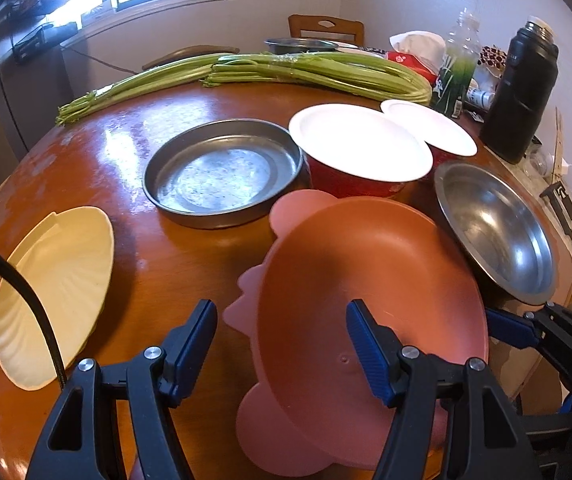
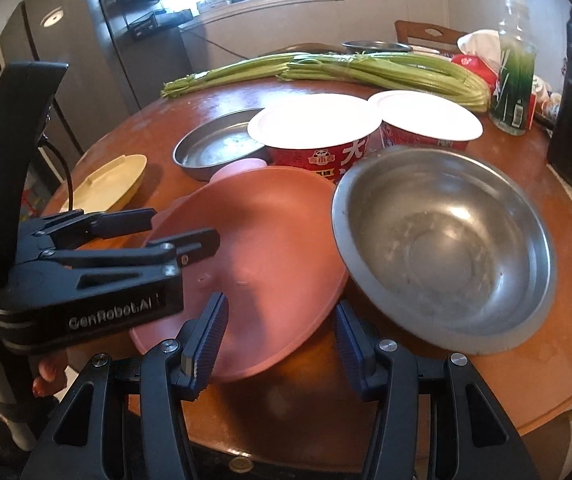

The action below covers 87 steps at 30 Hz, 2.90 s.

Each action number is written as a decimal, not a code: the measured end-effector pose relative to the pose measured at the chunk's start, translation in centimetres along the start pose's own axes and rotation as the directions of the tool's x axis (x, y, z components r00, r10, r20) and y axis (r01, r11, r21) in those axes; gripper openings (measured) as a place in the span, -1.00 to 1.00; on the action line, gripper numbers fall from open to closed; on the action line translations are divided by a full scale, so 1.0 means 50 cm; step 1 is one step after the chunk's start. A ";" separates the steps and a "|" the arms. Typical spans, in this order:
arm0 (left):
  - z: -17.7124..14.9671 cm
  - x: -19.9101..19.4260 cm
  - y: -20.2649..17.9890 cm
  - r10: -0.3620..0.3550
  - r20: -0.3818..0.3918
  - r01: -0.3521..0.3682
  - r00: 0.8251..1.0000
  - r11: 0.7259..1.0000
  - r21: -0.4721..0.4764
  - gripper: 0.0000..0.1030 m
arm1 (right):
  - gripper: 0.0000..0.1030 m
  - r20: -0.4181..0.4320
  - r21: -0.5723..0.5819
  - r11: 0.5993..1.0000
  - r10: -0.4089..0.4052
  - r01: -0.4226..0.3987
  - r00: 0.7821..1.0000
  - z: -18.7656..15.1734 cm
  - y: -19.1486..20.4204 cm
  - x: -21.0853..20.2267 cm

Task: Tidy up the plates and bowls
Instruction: 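Grasp the rim of the pink bear-eared plate with the left tool and lift, then carry the pink plate with the left tool over the cream shell plate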

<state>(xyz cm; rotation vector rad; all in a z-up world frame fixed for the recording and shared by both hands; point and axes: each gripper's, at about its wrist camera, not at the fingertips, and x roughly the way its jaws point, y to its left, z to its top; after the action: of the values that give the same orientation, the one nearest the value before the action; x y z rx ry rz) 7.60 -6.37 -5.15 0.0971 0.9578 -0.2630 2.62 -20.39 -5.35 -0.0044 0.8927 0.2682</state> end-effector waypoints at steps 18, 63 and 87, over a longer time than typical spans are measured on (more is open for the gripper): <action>-0.006 -0.020 0.061 0.034 0.024 -0.033 0.999 0.998 -0.062 0.30 | 0.06 -0.048 -0.076 0.993 0.087 -0.091 0.995 -0.010 0.048 0.010; -0.028 -0.146 0.173 0.088 0.150 -0.061 0.985 0.983 -0.175 0.18 | 0.10 0.036 -0.204 0.967 0.165 -0.155 0.986 0.064 0.188 -0.014; -0.178 -0.195 0.309 0.152 0.071 -0.122 0.986 0.939 -0.321 0.18 | 0.10 -0.108 -0.218 0.950 0.202 -0.221 0.973 0.048 0.222 0.061</action>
<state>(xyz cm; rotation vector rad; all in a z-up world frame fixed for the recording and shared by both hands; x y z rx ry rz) -0.71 12.01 -2.81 -0.1415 0.8832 0.0169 3.70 -8.69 -4.97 -0.1355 0.9432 0.5749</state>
